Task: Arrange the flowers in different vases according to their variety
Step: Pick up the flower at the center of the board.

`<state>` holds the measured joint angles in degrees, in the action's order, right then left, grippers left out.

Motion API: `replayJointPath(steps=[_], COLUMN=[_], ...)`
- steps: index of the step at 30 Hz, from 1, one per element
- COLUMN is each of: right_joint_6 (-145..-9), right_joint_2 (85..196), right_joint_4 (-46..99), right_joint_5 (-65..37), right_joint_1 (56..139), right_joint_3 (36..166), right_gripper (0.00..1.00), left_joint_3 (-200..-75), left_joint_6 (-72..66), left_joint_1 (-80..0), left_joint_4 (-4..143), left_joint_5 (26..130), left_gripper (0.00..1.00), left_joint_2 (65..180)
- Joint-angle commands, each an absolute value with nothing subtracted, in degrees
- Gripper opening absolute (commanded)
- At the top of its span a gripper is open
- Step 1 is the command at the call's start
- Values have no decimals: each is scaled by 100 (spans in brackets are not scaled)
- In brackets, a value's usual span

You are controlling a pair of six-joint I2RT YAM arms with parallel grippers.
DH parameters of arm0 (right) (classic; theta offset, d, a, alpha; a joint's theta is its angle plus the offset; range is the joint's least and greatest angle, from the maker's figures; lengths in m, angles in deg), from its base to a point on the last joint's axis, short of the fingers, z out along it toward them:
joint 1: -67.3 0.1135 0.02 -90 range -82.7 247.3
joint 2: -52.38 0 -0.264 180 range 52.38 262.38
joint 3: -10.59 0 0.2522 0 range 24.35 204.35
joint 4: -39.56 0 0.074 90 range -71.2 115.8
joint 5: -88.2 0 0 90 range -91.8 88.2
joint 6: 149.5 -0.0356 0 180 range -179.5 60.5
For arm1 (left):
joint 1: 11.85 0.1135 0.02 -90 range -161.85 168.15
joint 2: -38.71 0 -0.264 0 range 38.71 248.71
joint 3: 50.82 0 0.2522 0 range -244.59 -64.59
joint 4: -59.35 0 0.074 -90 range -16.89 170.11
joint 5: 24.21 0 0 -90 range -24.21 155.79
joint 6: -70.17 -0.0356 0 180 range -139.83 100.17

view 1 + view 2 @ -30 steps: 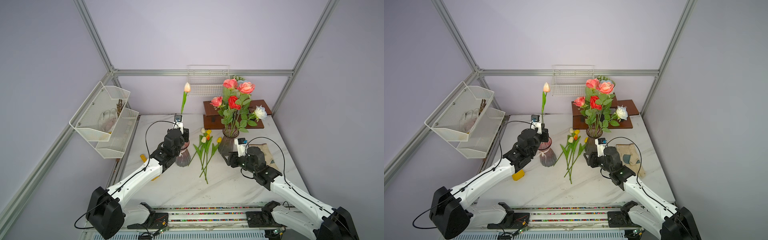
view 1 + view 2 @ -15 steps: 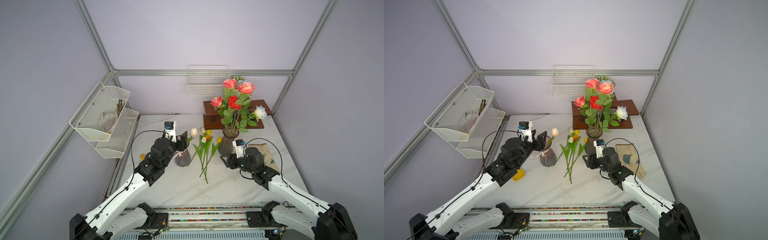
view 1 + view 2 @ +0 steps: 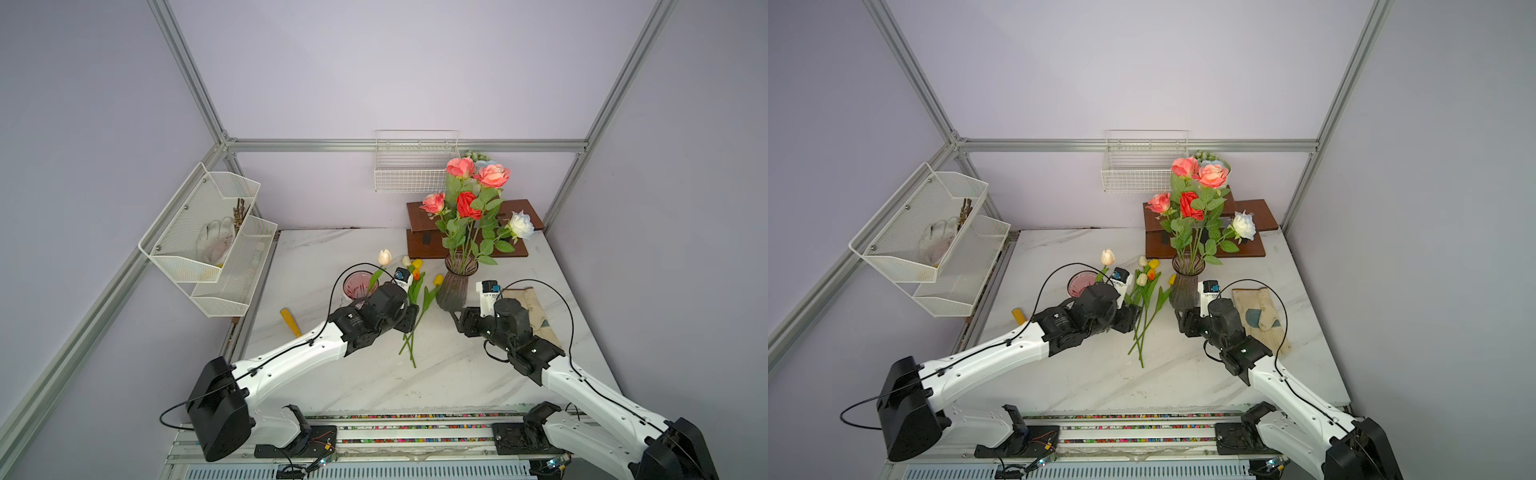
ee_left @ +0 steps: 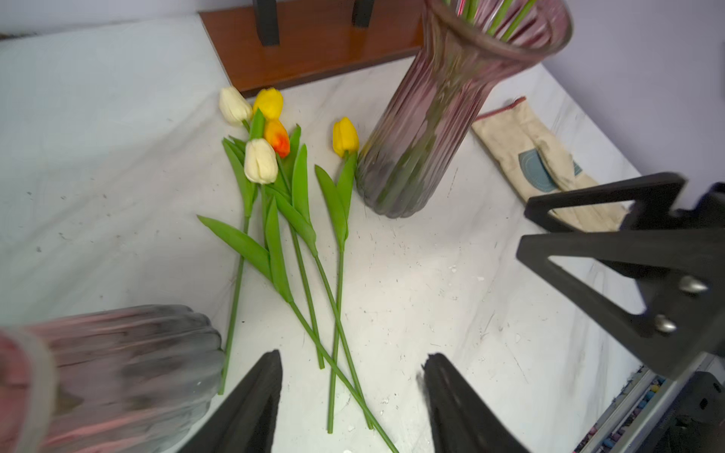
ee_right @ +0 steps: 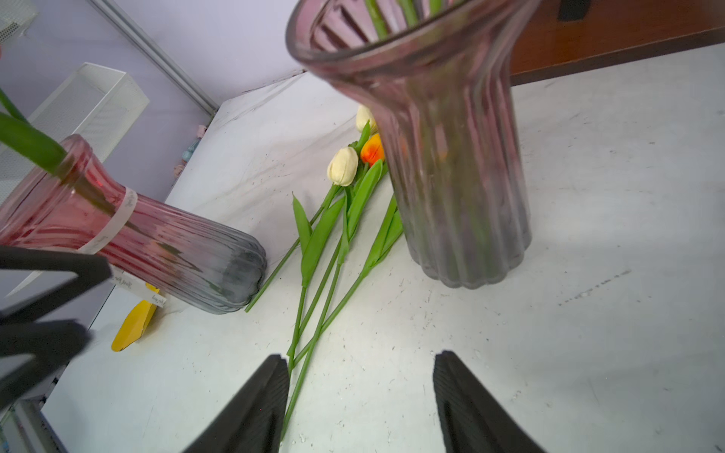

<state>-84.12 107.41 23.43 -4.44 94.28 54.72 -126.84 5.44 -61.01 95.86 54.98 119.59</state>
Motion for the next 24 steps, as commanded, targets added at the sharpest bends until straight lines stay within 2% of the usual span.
replayJointPath(steps=[1, 10, 24], right_joint_6=[-8446, -8421, -8305], right_joint_2=[10509, 10478, 10476], right_joint_4=[2106, 2006, 2035], right_joint_5=[67, 203, 266], right_joint_1=[9426, 9418, 9401], right_joint_3=[5386, 5373, 5318], right_gripper=[64, 64, 64], left_joint_3=[-13223, -14481, -15333], left_joint_6=[893, 1121, 1101], left_joint_1=[-6115, -5850, -5535], left_joint_4=[9885, 10463, 10579], left_joint_5=[5571, 5802, 6153], left_gripper=[58, 46, 23], left_joint_2=[12673, 14562, 15989])
